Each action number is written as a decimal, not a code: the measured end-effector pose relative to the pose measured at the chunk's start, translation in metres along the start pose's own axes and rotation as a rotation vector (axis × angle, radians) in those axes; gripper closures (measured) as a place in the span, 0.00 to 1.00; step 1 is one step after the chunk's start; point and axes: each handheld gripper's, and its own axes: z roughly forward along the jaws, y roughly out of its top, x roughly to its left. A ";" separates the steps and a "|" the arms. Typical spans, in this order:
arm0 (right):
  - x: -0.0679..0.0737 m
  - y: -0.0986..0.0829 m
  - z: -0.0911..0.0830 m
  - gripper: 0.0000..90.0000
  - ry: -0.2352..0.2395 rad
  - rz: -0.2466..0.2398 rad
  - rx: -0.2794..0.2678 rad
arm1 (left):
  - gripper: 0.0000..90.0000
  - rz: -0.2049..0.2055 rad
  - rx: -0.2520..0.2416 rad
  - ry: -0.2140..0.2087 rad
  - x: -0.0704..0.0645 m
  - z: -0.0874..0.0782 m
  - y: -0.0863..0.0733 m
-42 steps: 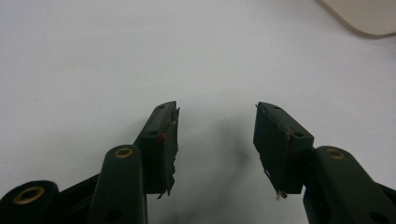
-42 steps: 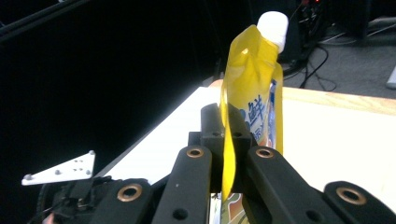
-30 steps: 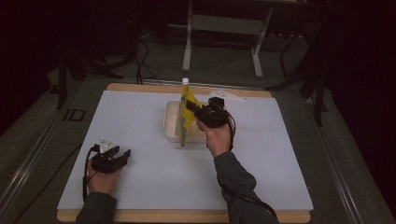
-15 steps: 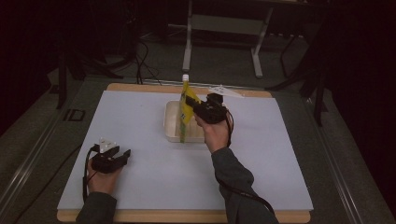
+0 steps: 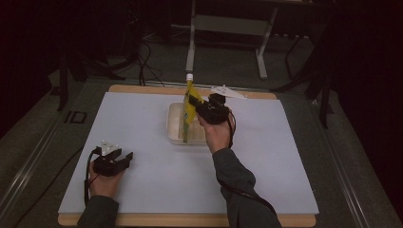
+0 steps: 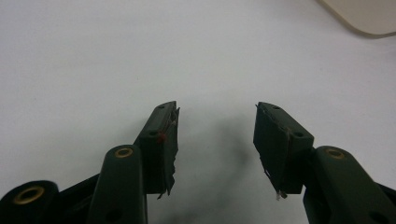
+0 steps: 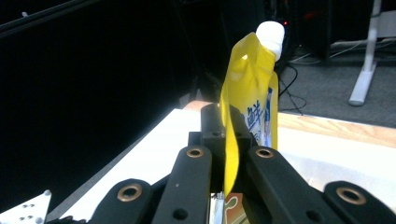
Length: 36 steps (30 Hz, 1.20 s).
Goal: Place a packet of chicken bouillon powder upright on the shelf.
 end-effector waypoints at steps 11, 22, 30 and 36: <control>-0.003 -0.002 0.005 1.00 -0.033 -0.025 -0.024 | 0.55 0.000 0.000 -0.002 0.000 0.000 0.000; -0.008 -0.002 0.011 1.00 -0.054 -0.021 -0.043 | 0.55 -0.002 -0.002 -0.003 0.000 -0.001 0.000; -0.008 -0.007 0.022 1.00 -0.071 -0.023 -0.040 | 0.55 -0.006 -0.005 -0.005 0.001 -0.001 0.000; -0.006 -0.009 0.027 1.00 -0.071 -0.009 -0.037 | 0.55 -0.006 -0.006 -0.006 0.001 -0.001 0.000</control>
